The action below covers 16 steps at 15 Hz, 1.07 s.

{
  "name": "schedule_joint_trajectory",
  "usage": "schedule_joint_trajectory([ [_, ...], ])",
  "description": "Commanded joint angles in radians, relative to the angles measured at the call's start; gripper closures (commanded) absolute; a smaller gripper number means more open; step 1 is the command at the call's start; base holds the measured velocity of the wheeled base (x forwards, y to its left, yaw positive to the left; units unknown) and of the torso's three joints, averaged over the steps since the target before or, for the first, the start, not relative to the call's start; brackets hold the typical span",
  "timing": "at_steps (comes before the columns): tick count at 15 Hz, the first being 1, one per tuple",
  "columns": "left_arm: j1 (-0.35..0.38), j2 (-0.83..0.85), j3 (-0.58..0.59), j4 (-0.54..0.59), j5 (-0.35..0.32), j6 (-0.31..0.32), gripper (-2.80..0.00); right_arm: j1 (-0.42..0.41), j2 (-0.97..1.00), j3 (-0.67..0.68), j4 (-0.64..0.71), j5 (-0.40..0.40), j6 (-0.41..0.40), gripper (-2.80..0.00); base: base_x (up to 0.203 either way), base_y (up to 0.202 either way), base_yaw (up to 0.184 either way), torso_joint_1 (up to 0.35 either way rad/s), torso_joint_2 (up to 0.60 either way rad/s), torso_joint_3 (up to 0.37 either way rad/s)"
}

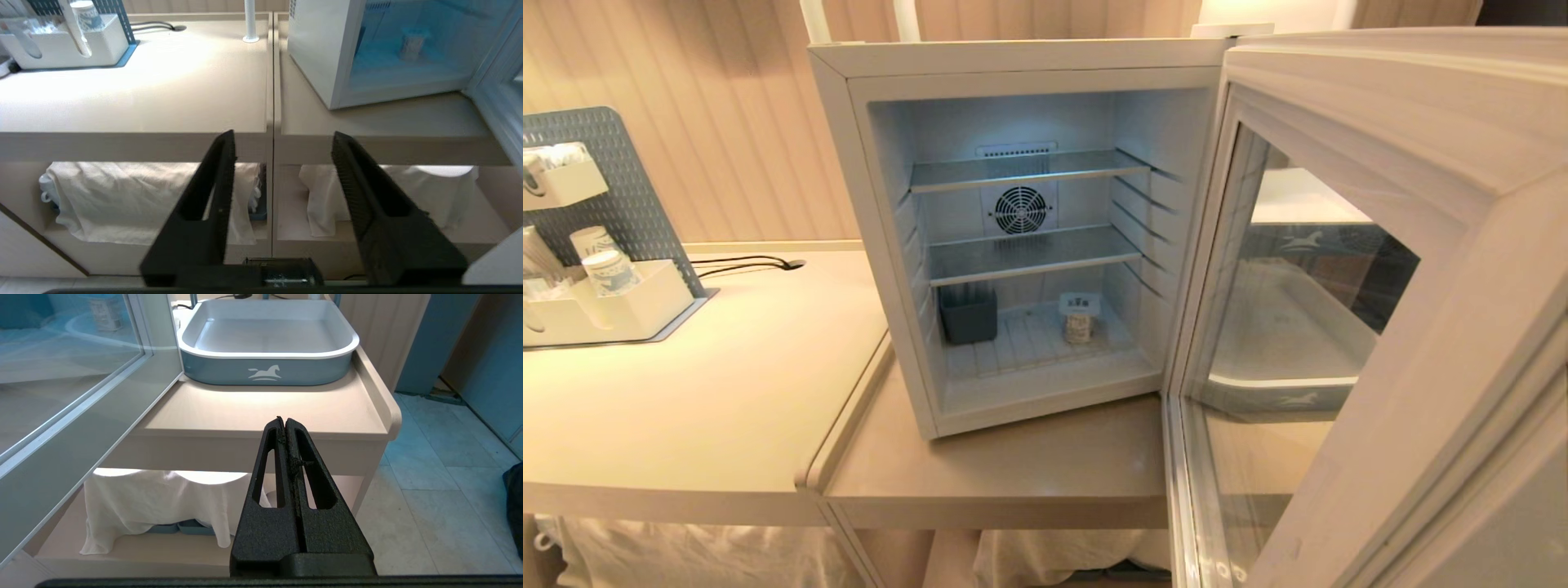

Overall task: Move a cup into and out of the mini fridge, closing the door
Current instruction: Take the yoghurt out of the freezer

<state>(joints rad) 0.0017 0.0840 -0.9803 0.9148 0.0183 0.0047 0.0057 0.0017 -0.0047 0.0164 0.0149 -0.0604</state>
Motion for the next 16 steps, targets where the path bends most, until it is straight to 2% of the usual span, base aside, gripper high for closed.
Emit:
schedule_joint_trajectory([
  [1,0.0,-0.086,0.188,-0.094,0.007,0.008,0.0,0.0,0.0,0.002,-0.002,-0.001,0.0,0.0,0.0,0.0,0.0,0.0,0.0,0.0],
  [2,0.0,-0.085,0.312,-0.224,0.013,0.019,0.0,0.0,0.0,0.002,-0.003,-0.001,0.002,0.0,0.0,0.0,0.0,0.0,0.0,0.0],
  [5,0.0,-0.053,0.77,-0.715,0.02,0.084,0.0,0.0,0.0,0.003,-0.006,-0.001,0.002,0.0,0.0,0.0,0.0,0.0,0.0,0.0],
  [6,0.0,-0.044,0.882,-0.828,0.01,0.094,0.0,0.0,0.0,0.002,-0.005,-0.001,0.002,0.0,0.0,0.0,0.0,0.0,0.0,0.0],
  [7,-0.001,-0.059,0.953,-0.865,-0.013,0.093,0.0,0.0,0.0,0.002,-0.005,-0.001,0.002,0.0,0.0,0.0,0.0,0.0,0.0,0.0],
  [9,-0.002,-0.084,0.979,-0.909,-0.057,0.093,0.0,0.0,0.0,0.002,-0.004,-0.001,0.002,0.0,0.0,0.0,0.0,0.0,0.0,0.0],
  [13,-0.002,-0.084,0.979,-0.906,-0.057,0.086,0.0,0.0,0.001,0.002,-0.003,-0.001,0.002,0.0,-0.021,0.0,0.001,0.001,0.0,-0.001],
  [16,-0.002,-0.083,0.979,-0.907,-0.058,0.087,0.0,0.0,0.0,0.002,-0.003,-0.001,0.002,0.0,-0.183,0.0,0.002,-0.001,0.0,0.002],
])
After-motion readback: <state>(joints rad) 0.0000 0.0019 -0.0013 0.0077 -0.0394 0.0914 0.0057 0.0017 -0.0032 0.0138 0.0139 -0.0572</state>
